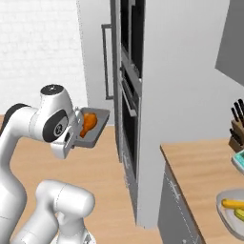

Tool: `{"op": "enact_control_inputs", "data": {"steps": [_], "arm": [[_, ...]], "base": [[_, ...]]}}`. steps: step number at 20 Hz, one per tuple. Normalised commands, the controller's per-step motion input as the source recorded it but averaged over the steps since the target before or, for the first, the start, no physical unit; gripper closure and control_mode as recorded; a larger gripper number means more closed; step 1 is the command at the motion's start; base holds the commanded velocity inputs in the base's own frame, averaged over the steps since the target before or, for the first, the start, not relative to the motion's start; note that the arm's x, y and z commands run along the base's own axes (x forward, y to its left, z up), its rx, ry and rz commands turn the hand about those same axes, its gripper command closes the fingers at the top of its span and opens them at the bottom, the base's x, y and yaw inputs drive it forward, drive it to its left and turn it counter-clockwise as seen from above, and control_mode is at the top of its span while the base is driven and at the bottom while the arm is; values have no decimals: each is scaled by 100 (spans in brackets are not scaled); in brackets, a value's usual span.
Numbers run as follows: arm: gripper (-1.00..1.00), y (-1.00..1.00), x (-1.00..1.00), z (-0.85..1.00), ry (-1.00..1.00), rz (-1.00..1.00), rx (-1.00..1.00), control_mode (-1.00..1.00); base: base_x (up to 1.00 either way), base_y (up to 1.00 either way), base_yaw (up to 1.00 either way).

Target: Take the meat container that has the chicken drumstick and place it on the second highest rack of the freezer. Then take the vegetable container that has the cucumber and corn and place it on the highest rack of the freezer.

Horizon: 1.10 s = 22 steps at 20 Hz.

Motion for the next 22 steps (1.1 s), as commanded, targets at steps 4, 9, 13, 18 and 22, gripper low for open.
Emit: {"op": "enact_control_inputs", "data": {"steps": [4, 9, 13, 18, 22], "arm": [[100, 0, 0, 0, 0, 0, 0, 100], [100, 0, 0, 0, 0, 0, 0, 100], [100, 0, 0, 0, 0, 0, 0, 100], [100, 0, 0, 0, 0, 0, 0, 100], [100, 0, 0, 0, 0, 0, 0, 100]], "base": [[17, 27, 43], [61, 29, 36], [93, 6, 16], [93, 12, 8], [90, 17, 3]]}}
